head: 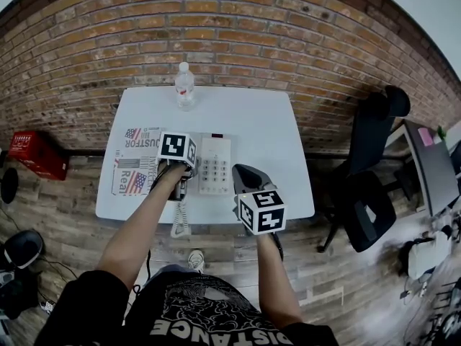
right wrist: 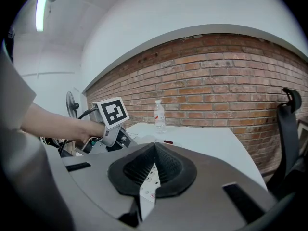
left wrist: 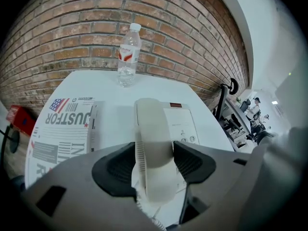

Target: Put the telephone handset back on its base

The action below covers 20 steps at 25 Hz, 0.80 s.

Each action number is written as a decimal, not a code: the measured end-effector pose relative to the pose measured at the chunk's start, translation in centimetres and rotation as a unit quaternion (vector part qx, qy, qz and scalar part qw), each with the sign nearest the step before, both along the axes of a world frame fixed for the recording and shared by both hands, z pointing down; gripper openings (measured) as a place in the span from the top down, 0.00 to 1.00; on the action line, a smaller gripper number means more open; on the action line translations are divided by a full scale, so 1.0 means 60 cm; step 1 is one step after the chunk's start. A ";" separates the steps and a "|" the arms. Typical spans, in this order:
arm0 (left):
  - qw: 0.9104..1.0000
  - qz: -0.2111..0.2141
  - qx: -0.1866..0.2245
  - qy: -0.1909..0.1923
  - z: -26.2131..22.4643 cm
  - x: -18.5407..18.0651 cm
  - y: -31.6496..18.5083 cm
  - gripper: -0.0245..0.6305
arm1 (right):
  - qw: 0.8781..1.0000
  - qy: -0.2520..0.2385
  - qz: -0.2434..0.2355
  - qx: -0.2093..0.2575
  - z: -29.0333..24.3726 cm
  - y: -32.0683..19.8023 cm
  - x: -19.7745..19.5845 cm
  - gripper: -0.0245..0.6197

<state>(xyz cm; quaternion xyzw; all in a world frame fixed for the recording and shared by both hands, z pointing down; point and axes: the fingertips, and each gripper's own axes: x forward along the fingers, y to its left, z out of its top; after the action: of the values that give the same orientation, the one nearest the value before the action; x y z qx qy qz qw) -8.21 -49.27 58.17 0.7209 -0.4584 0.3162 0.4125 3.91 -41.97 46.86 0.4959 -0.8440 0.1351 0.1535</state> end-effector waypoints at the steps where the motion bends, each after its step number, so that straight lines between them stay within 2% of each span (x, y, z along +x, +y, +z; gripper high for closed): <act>1: 1.000 -0.002 0.002 0.001 -0.003 -0.002 0.002 0.60 | 1.000 0.000 -0.001 0.000 0.000 0.003 0.000 0.96; 5: 1.000 -0.008 0.020 0.002 -0.019 -0.008 0.011 0.60 | 1.000 -0.001 -0.006 0.001 -0.005 0.015 0.001 0.96; 12: 0.997 -0.013 0.069 0.033 -0.069 -0.014 0.034 0.60 | 1.000 -0.002 -0.018 0.011 -0.022 0.031 -0.003 0.96; 16: 0.991 -0.001 0.121 0.049 -0.113 -0.011 0.051 0.62 | 1.000 -0.001 -0.025 0.018 -0.035 0.042 -0.003 0.96; 20: 0.982 0.008 0.175 0.072 -0.164 -0.008 0.074 0.63 | 0.999 0.002 -0.030 0.028 -0.050 0.054 0.001 0.96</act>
<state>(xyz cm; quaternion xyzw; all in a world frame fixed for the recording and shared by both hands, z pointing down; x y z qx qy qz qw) -8.67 -44.82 48.31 0.8066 -0.4697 0.1821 0.3091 3.96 -38.71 43.84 0.4748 -0.8616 0.1052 0.1454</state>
